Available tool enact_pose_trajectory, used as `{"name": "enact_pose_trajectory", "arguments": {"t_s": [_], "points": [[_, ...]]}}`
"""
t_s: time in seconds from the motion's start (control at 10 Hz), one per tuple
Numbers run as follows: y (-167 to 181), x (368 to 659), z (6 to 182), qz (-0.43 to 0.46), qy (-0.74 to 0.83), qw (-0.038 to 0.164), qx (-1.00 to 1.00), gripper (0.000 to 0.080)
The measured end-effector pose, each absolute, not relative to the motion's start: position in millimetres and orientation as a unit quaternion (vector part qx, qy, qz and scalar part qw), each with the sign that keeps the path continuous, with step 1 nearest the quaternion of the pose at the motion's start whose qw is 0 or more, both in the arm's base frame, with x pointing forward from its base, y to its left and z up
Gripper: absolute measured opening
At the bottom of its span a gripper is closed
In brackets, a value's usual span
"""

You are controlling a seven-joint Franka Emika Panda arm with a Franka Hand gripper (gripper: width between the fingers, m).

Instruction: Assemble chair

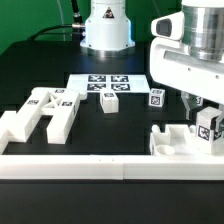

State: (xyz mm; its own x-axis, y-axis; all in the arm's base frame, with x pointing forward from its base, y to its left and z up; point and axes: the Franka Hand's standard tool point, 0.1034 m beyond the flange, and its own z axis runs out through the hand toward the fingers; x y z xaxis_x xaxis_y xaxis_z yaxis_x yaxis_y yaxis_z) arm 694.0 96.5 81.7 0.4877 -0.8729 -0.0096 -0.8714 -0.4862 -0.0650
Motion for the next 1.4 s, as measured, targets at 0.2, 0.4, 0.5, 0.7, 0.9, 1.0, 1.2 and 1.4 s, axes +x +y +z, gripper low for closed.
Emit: {"name": "enact_pose_trajectory", "arguments": {"t_s": [0.2,0.4,0.5,0.7,0.9,1.0,1.2,1.4], "points": [[96.3,692.7,81.5,-0.008,0.555,0.029,-0.831,0.0291],[96.3,692.1,80.9,-0.006,0.576,0.028,-0.817,0.0369],[96.4,692.0,80.6,-0.006,0.566,0.028,-0.824,0.0369],[97.6,692.0,80.8,-0.007,0.549,0.028,-0.835,0.0623],[99.9,692.0,81.7,-0.009,0.481,0.028,-0.876,0.0641],[102.2,691.9,82.4,-0.011,0.425,0.028,-0.905,0.0641],[106.0,692.1,83.9,-0.015,0.332,0.026,-0.943,0.0649],[109.9,692.1,85.2,-0.018,0.267,0.027,-0.963,0.0649]]}}
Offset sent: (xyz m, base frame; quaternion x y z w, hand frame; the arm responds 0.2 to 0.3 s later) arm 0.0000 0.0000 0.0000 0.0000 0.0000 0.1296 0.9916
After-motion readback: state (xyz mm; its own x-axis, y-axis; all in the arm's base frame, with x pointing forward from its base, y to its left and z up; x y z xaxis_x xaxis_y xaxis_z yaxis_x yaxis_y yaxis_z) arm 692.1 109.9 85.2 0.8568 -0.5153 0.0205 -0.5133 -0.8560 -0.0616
